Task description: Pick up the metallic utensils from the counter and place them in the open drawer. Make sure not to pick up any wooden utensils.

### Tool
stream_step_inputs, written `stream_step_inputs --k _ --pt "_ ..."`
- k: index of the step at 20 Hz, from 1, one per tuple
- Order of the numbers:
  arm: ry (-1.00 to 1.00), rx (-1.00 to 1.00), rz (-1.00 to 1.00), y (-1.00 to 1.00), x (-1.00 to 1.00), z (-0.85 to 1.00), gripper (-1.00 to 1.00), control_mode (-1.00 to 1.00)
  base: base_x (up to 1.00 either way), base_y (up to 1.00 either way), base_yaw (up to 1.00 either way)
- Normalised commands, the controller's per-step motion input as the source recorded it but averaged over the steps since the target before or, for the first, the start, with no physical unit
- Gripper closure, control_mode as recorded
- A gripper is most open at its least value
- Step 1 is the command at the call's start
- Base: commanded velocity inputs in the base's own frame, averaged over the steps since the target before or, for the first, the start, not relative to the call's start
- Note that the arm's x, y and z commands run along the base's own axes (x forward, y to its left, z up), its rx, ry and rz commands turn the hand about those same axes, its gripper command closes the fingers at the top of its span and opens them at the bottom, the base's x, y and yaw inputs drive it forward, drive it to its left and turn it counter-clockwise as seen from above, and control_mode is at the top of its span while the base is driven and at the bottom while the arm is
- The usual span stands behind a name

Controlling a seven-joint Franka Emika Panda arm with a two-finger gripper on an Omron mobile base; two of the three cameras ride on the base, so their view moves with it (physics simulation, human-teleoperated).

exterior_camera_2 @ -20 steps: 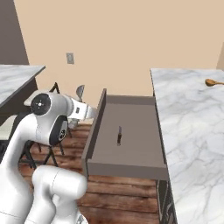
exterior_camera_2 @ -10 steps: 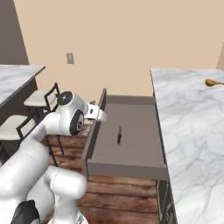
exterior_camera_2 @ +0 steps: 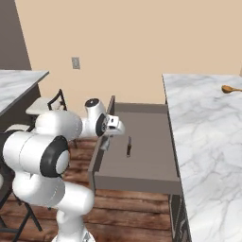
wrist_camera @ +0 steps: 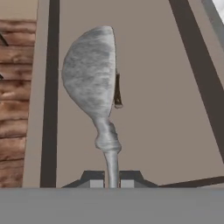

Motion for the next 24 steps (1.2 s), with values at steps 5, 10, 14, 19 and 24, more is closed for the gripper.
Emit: stream_step_inputs --k 5,10,14,19,24 --pt "0.11 0.0 0.02 -0.23 0.51 -0.35 1.0 -1.0 0.0 0.0 0.0" --pt "0.11 0.0 0.04 -0.42 0.38 -0.36 1.0 -1.0 0.0 0.0 0.0" --pt "0.12 0.0 0.02 -0.32 0.44 -0.44 1.0 -1.0 0.0 0.0 0.0" --pt "0.07 0.0 0.01 -0.33 0.47 -0.42 1.0 -1.0 0.0 0.0 0.0" --pt "0.01 0.04 0.04 -0.3 0.32 -0.39 1.0 -1.0 0.0 0.0 0.0"
